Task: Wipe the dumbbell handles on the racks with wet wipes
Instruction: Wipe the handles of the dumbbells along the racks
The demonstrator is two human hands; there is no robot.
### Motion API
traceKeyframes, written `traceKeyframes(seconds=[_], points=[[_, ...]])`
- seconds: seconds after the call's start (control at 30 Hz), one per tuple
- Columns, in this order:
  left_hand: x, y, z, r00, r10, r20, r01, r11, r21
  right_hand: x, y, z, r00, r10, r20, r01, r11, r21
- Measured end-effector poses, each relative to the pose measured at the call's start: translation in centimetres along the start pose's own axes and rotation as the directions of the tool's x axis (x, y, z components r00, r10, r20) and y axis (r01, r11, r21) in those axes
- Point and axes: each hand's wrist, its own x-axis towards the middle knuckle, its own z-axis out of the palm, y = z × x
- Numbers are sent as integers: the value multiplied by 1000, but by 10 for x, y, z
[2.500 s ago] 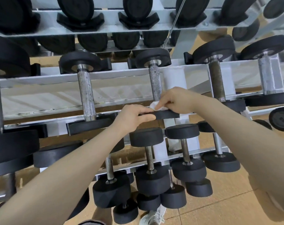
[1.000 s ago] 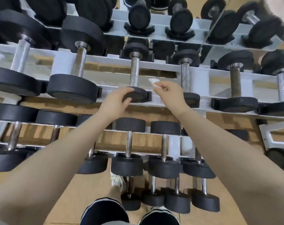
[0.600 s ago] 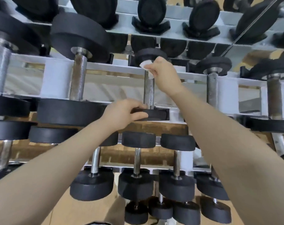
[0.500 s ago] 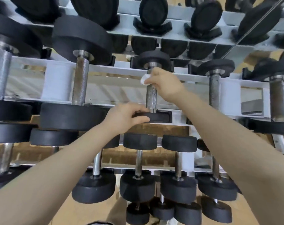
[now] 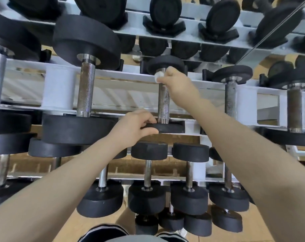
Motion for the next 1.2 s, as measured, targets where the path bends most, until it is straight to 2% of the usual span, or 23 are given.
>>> traceKeyframes(seconds=[0.07,0.13,0.17,0.23,0.27,0.3,0.33,0.37,0.4,0.43,0.47,0.5,0.53,0.6,0.67,0.73,0.77,0.83,0.9,0.97,1.0,1.1,1.2], points=[[0,1,-1,1000,-7,7,7,1000,1,-19,6,3,978,-135,159,152,984,-97],[0,2,-2,1000,-17,10,17,1000,-3,-43,9,2,924,-235,302,298,937,-184],[1,2,-2,1000,-18,14,18,1000,-3,-53,12,1,890,-260,375,339,927,-159],[1,2,-2,1000,-15,18,15,1000,-13,-66,15,-2,863,-264,431,300,954,-16],[1,2,-2,1000,-15,18,15,1000,-22,-66,15,-6,887,-222,404,215,975,62],[1,2,-2,1000,-18,20,18,999,-33,-64,15,-10,940,-137,311,92,984,155],[1,2,-1,999,-20,24,21,999,-43,-57,17,-12,985,18,170,-66,958,280],[1,1,-1,999,-22,26,23,999,-48,-47,20,-11,975,221,15,-207,887,413],[1,1,-1,999,-22,24,23,999,-47,-36,20,-10,907,413,-84,-307,784,539],[1,1,-1,1000,-21,23,22,999,-40,-25,18,-6,827,553,-104,-358,660,661],[1,1,0,1000,-20,23,21,999,-31,-14,15,-3,773,633,-50,-373,516,771],[1,0,0,1000,-17,21,18,1000,-21,-5,11,2,748,663,33,-383,390,838],[0,0,0,1000,-16,17,17,1000,-13,0,4,6,739,665,109,-408,313,858],[0,-1,1,1000,-12,4,12,1000,-10,-2,-6,6,738,651,176,-483,328,812],[0,-2,2,1000,-5,-4,5,1000,-10,-16,-2,5,763,612,208,-569,484,665],[0,-2,2,1000,-8,0,8,1000,-9,-42,3,7,765,530,367,-644,631,433],[0,-2,2,1000,-9,4,9,1000,-10,-55,4,9,735,506,451,-667,657,351],[1,-2,1,1000,-2,10,2,1000,-16,-61,6,9,698,517,497,-703,627,335],[1,-3,1,1000,3,18,-3,1000,-5,-45,8,4,657,620,429,-745,447,495],[1,-3,1,1000,13,11,-13,1000,7,-22,6,-2,618,704,348,-664,231,711],[0,-3,1,1000,18,0,-18,1000,8,-12,3,-2,625,714,315,-587,163,793],[-2,-3,3,1000,24,-21,-24,1000,-7,-6,-10,4,676,696,244,-521,217,825],[-2,-4,4,999,27,-31,-28,999,-30,-27,-22,1,706,677,209,-585,390,712]])
